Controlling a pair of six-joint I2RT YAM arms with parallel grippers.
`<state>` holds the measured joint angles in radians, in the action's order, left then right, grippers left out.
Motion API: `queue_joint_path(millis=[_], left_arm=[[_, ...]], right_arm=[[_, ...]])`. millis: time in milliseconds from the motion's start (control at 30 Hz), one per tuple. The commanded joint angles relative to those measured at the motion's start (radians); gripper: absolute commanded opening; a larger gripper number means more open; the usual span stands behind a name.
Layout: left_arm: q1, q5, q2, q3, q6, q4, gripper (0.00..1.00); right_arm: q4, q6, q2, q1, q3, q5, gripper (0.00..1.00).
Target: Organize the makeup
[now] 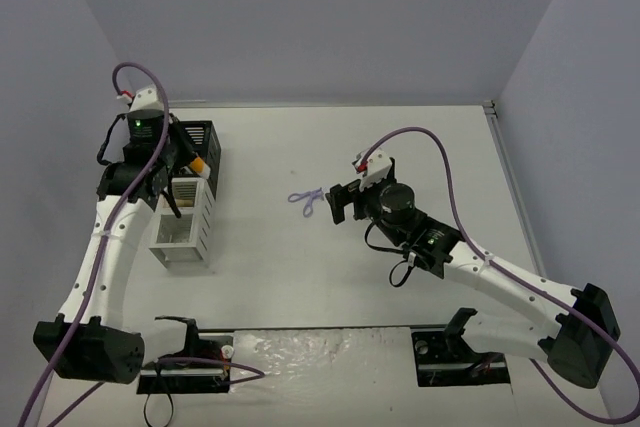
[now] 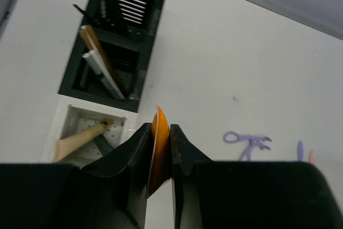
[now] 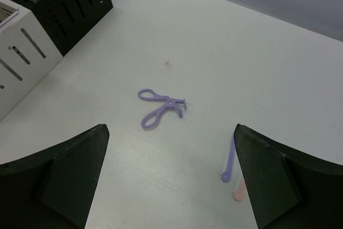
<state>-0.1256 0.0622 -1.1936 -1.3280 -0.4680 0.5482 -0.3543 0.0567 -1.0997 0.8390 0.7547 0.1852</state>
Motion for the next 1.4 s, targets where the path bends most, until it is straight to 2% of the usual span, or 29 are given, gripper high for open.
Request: queue_joint_path(millis=[0,100,167,267,533,767,900,1000,1200,1367], left_arm=[[0.106,0.022,-0.023,0.03,0.061,-0.08,0.0],[0.132,0.03,-0.051,0.073,0.066,-0.133,0.0],[0.192,0.014,-0.073,0.096,0.064,-0.172,0.0],[0.228,-0.035,-0.098,0.134,0.045,-0.196,0.0],[0.235,0.002,-0.107,0.158,0.034,-0.172,0.02],[0.235,-0.015,-0.085,0.142,0.027,-0.136,0.66],[0.235,-0.01,-0.024,0.137,0.033,-0.12,0.88],[0.235,-0.022,0.031,0.139,0.058,-0.114,0.96],[0.233,-0.162,0.157,0.186,0.128,-0.173,0.97],[0.223,-0.3,0.182,0.239,0.125,-0.222,0.97]], right_arm=[[-0.027,0.035,0.031,-0.035,-0.013,0.063,1.0],[-0.015,0.04,0.029,-0.045,-0.018,0.067,1.0],[-0.014,0.041,0.029,-0.05,-0.022,0.069,1.0],[-0.013,0.044,0.028,-0.056,-0.03,0.074,1.0],[-0.012,0.048,0.023,-0.08,-0.046,0.077,1.0],[0.008,0.07,-0.015,-0.1,-0.038,0.081,1.0],[0.036,0.097,-0.041,-0.122,-0.033,0.088,1.0],[0.063,0.124,-0.075,-0.161,-0.028,0.074,0.97],[0.072,0.135,-0.204,-0.184,0.032,-0.042,0.85],[0.072,0.113,-0.326,-0.184,0.108,-0.094,0.75]])
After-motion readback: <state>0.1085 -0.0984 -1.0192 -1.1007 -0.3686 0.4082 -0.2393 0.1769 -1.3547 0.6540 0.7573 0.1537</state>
